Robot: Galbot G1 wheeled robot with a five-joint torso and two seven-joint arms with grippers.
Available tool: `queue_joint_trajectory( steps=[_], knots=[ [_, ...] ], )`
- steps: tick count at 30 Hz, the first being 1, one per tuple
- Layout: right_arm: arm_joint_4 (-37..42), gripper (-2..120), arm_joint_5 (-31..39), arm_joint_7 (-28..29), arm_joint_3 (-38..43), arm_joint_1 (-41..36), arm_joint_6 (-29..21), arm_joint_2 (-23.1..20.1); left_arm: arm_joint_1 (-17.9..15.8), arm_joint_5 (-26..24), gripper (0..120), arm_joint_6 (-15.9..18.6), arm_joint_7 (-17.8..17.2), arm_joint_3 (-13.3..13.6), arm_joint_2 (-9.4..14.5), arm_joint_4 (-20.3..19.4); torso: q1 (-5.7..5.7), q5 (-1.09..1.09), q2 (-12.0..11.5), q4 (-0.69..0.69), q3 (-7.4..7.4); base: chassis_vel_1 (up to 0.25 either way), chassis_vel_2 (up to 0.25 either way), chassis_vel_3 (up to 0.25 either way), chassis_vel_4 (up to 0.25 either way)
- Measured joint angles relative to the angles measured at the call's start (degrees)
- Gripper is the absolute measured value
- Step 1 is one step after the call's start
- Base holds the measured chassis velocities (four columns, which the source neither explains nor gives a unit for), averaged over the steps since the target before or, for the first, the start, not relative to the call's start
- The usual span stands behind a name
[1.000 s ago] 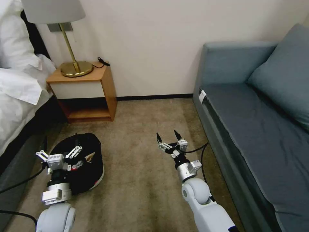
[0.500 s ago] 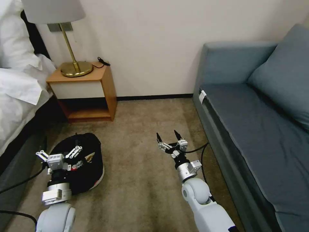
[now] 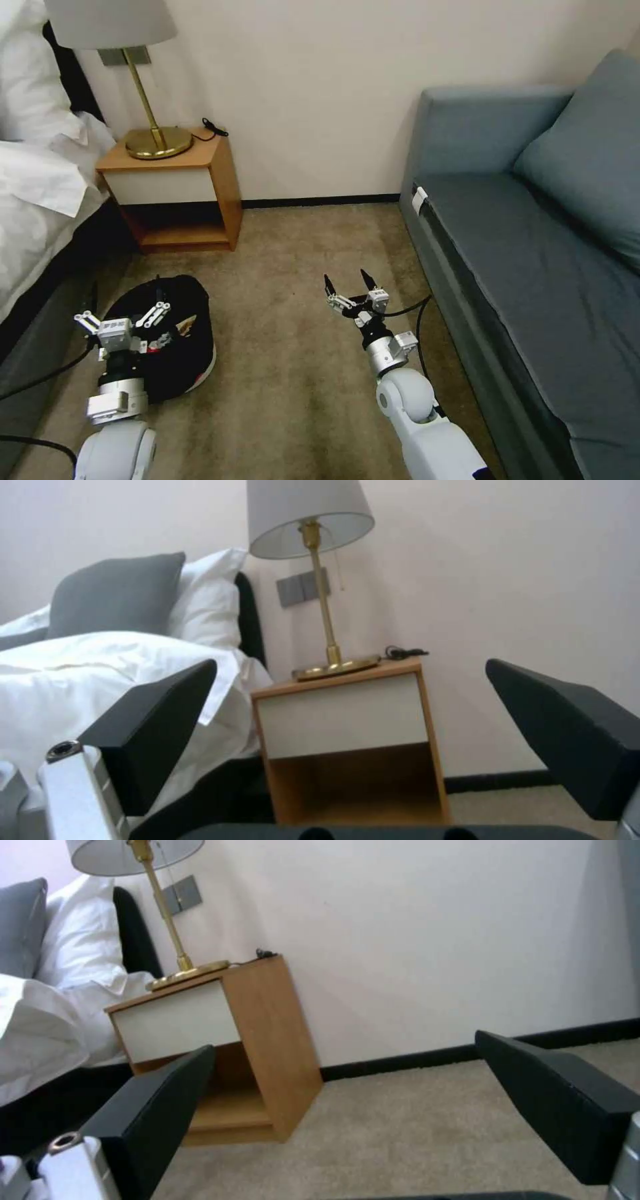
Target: Pick up the trash bin, then pick up the garbage on the floor and place it into the trash bin.
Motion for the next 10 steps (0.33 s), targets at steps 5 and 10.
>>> queue_joint_trajectory(
  steps=[5, 10],
  knots=[
    [0.0, 100, 0.0, 0.0, 0.0, 0.0, 0.0, 0.0, 0.0, 0.0, 100, 0.0, 0.0, 0.0, 0.0, 0.0, 0.00, 0.00, 0.0, 0.00, 0.00, 0.000, 0.000, 0.000, 0.000],
    [0.0, 100, 0.0, 0.0, 0.0, 0.0, 0.0, 0.0, 0.0, 0.0, 100, 0.0, 0.0, 0.0, 0.0, 0.0, 0.00, 0.00, 0.0, 0.00, 0.00, 0.000, 0.000, 0.000, 0.000]
  ],
)
